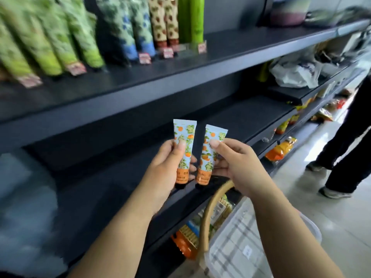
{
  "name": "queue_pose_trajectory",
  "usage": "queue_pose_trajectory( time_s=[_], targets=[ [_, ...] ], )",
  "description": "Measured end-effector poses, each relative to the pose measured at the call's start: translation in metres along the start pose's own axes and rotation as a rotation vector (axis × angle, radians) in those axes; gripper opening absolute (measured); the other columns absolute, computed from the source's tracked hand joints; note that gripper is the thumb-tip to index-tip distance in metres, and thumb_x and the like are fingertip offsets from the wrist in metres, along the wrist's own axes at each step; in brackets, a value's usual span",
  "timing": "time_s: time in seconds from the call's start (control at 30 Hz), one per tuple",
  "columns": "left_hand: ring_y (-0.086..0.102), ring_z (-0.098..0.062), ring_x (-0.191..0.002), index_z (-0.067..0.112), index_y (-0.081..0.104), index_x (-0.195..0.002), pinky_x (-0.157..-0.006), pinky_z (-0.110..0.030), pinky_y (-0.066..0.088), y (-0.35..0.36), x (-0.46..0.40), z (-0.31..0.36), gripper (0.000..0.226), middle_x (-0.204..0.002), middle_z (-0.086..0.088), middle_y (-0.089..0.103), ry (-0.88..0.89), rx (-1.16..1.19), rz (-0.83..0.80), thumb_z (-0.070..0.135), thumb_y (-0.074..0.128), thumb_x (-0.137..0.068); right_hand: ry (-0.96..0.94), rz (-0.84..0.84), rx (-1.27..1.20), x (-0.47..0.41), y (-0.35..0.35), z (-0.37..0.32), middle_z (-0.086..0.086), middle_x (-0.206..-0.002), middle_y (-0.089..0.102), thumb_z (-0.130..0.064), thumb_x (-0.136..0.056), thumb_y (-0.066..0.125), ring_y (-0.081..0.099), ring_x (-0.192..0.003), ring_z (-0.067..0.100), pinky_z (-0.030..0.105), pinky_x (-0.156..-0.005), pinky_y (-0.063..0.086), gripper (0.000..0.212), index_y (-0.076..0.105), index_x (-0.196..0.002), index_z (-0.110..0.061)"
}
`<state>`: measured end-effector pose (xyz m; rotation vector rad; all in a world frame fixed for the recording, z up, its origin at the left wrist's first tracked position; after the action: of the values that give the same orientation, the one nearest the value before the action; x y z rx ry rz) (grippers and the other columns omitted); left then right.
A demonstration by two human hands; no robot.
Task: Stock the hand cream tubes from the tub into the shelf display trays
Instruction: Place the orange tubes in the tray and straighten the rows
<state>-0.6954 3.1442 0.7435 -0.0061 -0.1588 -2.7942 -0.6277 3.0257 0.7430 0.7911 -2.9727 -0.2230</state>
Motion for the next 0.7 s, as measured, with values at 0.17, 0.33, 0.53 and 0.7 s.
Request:
queue_pose_trajectory(
  time_s=[0.17, 0.33, 0.53, 0.7],
  targets=[
    [0.062, -0.005, -0.064, 0.026, 0.059, -0.088, -0.06, -0.023, 0.052, -0.057, 0.043, 0.073, 0.023, -0.066, 0.009, 0.066, 0.187, -0.027, -0.026, 0.042, 0.049, -0.074, -0.17, -0.122, 0.06, 0.021, 0.084, -0.063, 0.002, -0.071, 0.068, -0.02, -0.088, 0.056, 0.065, -0.069, 0.021, 0.029, -0.06, 0.056, 0.015, 0.067, -0.079, -0.015],
    [0.065, -0.009, -0.069, 0.025, 0.058, -0.089, -0.065, -0.026, 0.053, -0.116, 0.076, 0.134, 0.031, -0.07, 0.004, 0.069, 0.346, -0.032, 0.032, 0.042, 0.055, -0.064, -0.31, -0.234, 0.06, 0.033, 0.151, -0.118, -0.003, -0.068, 0.068, -0.019, -0.083, 0.058, 0.066, -0.067, 0.014, 0.026, -0.06, 0.055, 0.011, 0.066, -0.078, -0.014],
    [0.064, -0.009, -0.069, 0.026, 0.054, -0.088, -0.067, -0.027, 0.053, -0.197, 0.098, 0.201, 0.006, -0.075, 0.003, 0.068, 0.525, -0.031, 0.222, 0.024, 0.052, -0.083, -0.429, -0.339, 0.125, 0.031, 0.229, -0.169, -0.004, -0.081, 0.07, -0.009, -0.089, 0.055, 0.068, -0.077, 0.013, 0.035, -0.07, 0.059, 0.011, 0.062, -0.087, -0.017],
    [0.057, -0.004, -0.069, 0.022, 0.056, -0.084, -0.062, -0.02, 0.049, -0.258, 0.098, 0.232, 0.016, -0.083, 0.002, 0.058, 0.56, -0.016, 0.426, 0.007, 0.052, -0.09, -0.525, -0.293, 0.343, 0.01, 0.272, -0.192, 0.002, -0.094, 0.069, -0.011, -0.086, 0.061, 0.067, -0.093, 0.018, 0.04, -0.086, 0.055, 0.011, 0.059, -0.084, -0.021]
  ],
)
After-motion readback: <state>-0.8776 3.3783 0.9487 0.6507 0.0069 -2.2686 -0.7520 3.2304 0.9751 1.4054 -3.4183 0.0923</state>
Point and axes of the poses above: each hand's wrist, its own x-axis away from the middle knuckle, its own y-axis out of the palm, z = x × y, the point moved 8 cm from there along -x, towards the middle knuckle
